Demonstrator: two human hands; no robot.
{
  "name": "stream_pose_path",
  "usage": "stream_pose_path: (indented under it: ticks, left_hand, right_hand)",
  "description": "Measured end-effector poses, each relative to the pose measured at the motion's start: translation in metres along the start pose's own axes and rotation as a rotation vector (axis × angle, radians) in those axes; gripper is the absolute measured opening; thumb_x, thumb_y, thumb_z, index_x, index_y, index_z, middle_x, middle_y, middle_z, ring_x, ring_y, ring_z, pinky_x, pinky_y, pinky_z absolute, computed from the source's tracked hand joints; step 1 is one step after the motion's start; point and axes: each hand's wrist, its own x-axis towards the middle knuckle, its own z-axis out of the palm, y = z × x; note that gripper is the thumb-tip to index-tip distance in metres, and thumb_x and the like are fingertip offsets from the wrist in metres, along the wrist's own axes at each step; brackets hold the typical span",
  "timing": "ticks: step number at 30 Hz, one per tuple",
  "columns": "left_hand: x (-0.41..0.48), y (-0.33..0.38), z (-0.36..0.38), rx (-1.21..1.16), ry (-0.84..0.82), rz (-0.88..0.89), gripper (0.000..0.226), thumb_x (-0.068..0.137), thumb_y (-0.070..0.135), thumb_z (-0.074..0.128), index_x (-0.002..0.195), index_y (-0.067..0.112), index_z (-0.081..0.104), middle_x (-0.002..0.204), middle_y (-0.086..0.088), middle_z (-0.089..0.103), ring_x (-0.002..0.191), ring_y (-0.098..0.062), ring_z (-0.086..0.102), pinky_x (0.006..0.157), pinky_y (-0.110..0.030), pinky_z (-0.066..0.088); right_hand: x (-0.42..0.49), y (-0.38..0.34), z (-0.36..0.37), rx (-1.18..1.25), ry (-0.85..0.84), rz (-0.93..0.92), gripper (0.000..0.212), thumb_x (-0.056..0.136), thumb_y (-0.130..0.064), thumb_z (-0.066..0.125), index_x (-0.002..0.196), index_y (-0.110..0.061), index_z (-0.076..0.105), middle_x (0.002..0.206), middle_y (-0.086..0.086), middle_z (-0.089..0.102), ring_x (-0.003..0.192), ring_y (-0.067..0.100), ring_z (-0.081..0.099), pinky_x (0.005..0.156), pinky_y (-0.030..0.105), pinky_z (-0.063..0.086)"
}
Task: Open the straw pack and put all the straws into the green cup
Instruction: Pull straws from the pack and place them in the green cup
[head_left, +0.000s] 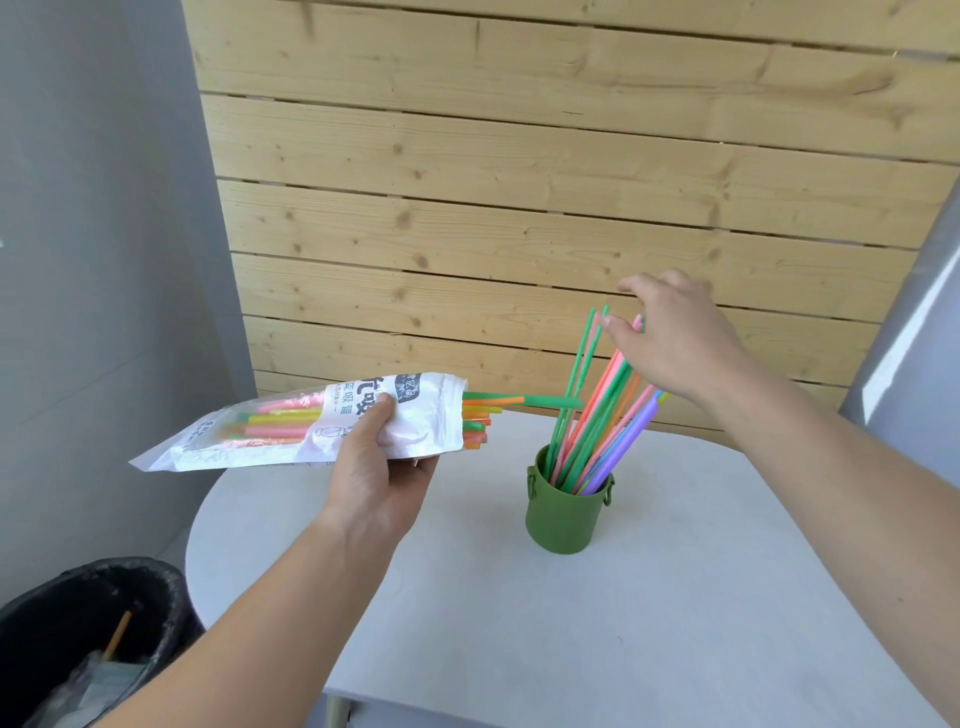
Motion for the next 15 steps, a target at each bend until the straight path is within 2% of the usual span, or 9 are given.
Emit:
stream_pose_path:
  ticks: [4,6,8,10,11,13,15]
  left_hand:
    - [-0.001,0.003,0.001,-0.001,-0.021,0.007,0.017,0.099,0.014,0.066,0.115,0.011,0.068,0.121,-0.007,0.077,0.113,-0.023,0.073,0.093,-0.041,0.059]
    - [-0.003,0.003,0.001,-0.001,-0.051,0.008,0.020,0.099,0.014,0.066,0.119,0.010,0.067,0.127,-0.009,0.075,0.115,-0.024,0.073,0.096,-0.043,0.058]
    - [-0.004,0.004,0.002,0.006,-0.083,0.014,0.025,0.099,0.015,0.065,0.124,0.009,0.065,0.130,-0.011,0.073,0.118,-0.027,0.071,0.102,-0.048,0.055]
    - [-0.005,0.005,0.004,0.018,-0.110,0.024,0.034,0.100,0.016,0.063,0.132,0.005,0.063,0.132,-0.013,0.072,0.122,-0.030,0.069,0.107,-0.052,0.052]
    - [-0.007,0.006,0.005,0.026,-0.120,0.028,0.035,0.101,0.016,0.062,0.133,0.004,0.063,0.132,-0.013,0.071,0.122,-0.030,0.069,0.107,-0.053,0.052]
    - [-0.010,0.008,0.008,0.041,-0.142,0.028,0.030,0.101,0.016,0.061,0.130,0.007,0.064,0.131,-0.012,0.072,0.120,-0.028,0.071,0.101,-0.049,0.056]
    - [-0.014,0.010,0.010,0.075,-0.176,0.028,0.030,0.102,0.017,0.061,0.130,0.007,0.065,0.131,-0.012,0.072,0.119,-0.028,0.071,0.097,-0.049,0.059]
  right_hand:
    - [-0.003,0.001,-0.002,0.019,0.030,0.032,0.049,0.096,-0.046,0.052,0.135,-0.017,0.058,0.126,0.016,0.060,0.126,0.037,0.045,0.104,0.044,0.040]
    - [-0.009,-0.001,-0.003,0.038,0.141,0.016,0.044,0.096,-0.044,0.051,0.127,-0.017,0.064,0.122,0.014,0.062,0.122,0.037,0.047,0.104,0.044,0.039]
    - [-0.022,-0.010,-0.006,0.110,0.334,-0.068,0.036,0.095,-0.041,0.048,0.110,-0.016,0.070,0.109,0.011,0.064,0.111,0.036,0.052,0.096,0.042,0.042]
    - [-0.042,-0.024,-0.008,0.220,0.400,-0.080,0.031,0.098,-0.038,0.043,0.087,-0.016,0.063,0.088,0.006,0.061,0.091,0.034,0.055,0.076,0.039,0.042]
    - [-0.053,-0.031,-0.009,0.237,0.339,-0.037,0.035,0.100,-0.039,0.039,0.078,-0.017,0.054,0.078,0.003,0.056,0.081,0.034,0.054,0.068,0.037,0.037]
    - [-0.071,-0.042,-0.002,0.262,0.106,0.116,0.048,0.103,-0.048,0.029,0.074,-0.014,0.045,0.067,0.002,0.052,0.074,0.035,0.052,0.063,0.038,0.033]
    - [-0.082,-0.050,0.008,0.526,-0.088,0.354,0.061,0.101,-0.058,0.025,0.081,-0.005,0.048,0.070,0.007,0.056,0.067,0.033,0.054,0.059,0.036,0.035]
